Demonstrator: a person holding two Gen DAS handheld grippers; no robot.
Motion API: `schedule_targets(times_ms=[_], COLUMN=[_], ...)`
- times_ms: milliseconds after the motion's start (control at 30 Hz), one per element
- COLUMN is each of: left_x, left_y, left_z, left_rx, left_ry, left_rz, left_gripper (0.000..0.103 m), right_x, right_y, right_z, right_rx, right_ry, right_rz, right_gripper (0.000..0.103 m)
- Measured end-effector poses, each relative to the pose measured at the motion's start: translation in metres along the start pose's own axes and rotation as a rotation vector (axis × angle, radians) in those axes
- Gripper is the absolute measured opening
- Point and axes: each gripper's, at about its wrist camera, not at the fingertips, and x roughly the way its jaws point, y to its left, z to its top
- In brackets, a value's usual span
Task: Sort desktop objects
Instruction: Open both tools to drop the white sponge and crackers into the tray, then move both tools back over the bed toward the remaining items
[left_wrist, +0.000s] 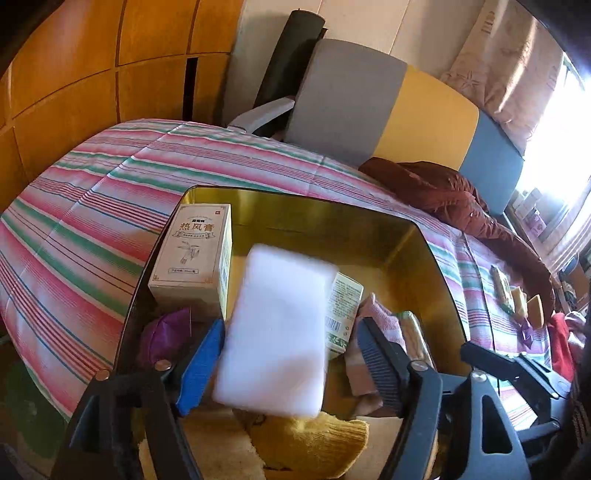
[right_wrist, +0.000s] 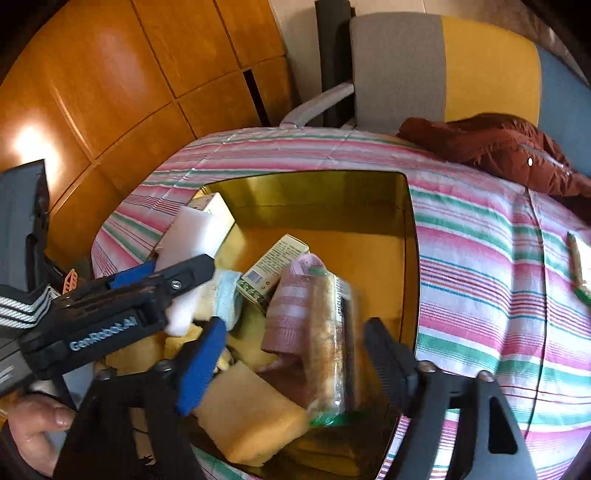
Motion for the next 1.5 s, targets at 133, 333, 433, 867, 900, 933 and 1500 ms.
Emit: schedule_targets(times_ms=[133,333,433,867,900,933,1500], left_x=[-0.009,-0.022,-0.028,-0.056,-0.057,-0.058,-0.062], left_y=[-0.006,-0.010,-0.012,-0.026,-0.027,-0.028,-0.062], left_z=[-0.002,-0.004,-0.005,-0.011,-0.012,-0.012,-0.019], left_rx=[0.030,0.055,0.068,0.135,0.136,0.134,0.186], left_ry=[-0.030,-0.058,-0.074,-0.136,-0.135,-0.136,-0.126], left_rz=[0.032,0.065,0.081,0.109,0.104,0.097,-0.022], left_gripper=[0.081,0.081,0.081,0.081,0.081,0.081,0.078], right_x=[-0.011,-0.023,-0.027,-0.052,-0.054,-0.056,-0.093], right_y=[0.007,0.012,0.010,-0.014,-0.020,-0.023,-0.128], right_z=[-0.003,-0.007,-0.011,-0.025,-0.027,-0.028,-0.054], right_rx=[-0.041,-0.074,-0.070,-0.012,0.003,0.009,0.198], right_ry=[-0.048,-0.087,-0.095,-0.123,-0.122,-0.121,-0.078], right_rz=[-0.040,-0.131,-0.151,-0.226,-0.231,-0.234,-0.383], right_gripper=[0.103,0.103,0.103,0.103,0.103,0.103,0.103])
